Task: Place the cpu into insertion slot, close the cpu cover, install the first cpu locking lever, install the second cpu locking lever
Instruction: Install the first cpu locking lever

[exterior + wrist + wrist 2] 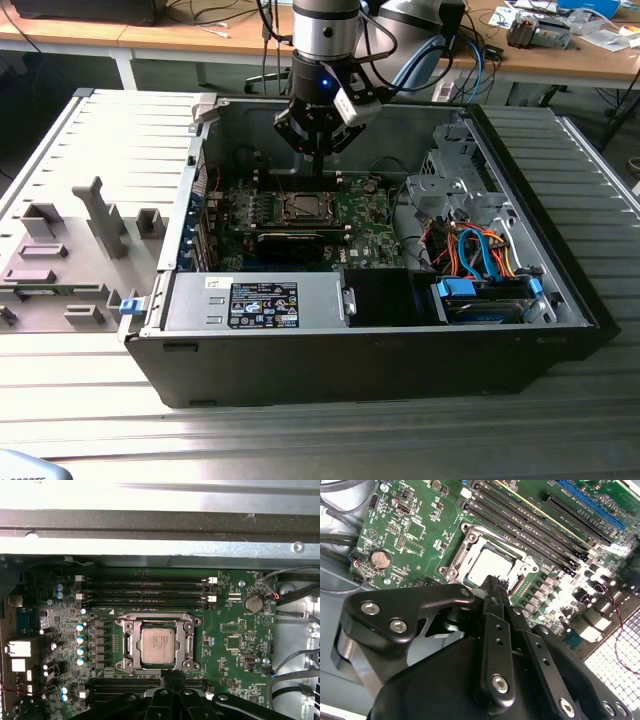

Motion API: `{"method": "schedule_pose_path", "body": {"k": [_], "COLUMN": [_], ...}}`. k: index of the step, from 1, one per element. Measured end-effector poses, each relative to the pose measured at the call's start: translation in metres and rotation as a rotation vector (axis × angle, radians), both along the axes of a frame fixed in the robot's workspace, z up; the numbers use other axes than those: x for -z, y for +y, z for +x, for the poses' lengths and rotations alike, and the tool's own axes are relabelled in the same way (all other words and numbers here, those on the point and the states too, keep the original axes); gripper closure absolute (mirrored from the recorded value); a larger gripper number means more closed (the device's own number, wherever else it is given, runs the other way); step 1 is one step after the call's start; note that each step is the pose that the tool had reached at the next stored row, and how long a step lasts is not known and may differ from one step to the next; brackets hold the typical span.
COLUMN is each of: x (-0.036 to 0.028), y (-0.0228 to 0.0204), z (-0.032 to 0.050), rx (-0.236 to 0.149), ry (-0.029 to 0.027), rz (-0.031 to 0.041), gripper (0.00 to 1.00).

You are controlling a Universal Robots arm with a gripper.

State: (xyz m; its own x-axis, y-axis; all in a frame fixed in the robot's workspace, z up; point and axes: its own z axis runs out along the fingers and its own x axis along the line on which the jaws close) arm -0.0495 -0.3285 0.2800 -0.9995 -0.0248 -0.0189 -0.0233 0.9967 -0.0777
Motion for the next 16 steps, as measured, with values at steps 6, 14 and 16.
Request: {"method": "schedule_pose_path", "body": {"k": [6,14,16], "x": [0.0,0.0,0.0], "y": [0.0,0.0,0.0], "z": [0.0,0.0,0.0], "rx": [-0.008,-0.023,-0.029], "ry": [0.0,0.0,0.0], "rz": [0.0,0.0,0.0006], "gripper": [0.89,0.89,0.89]}}
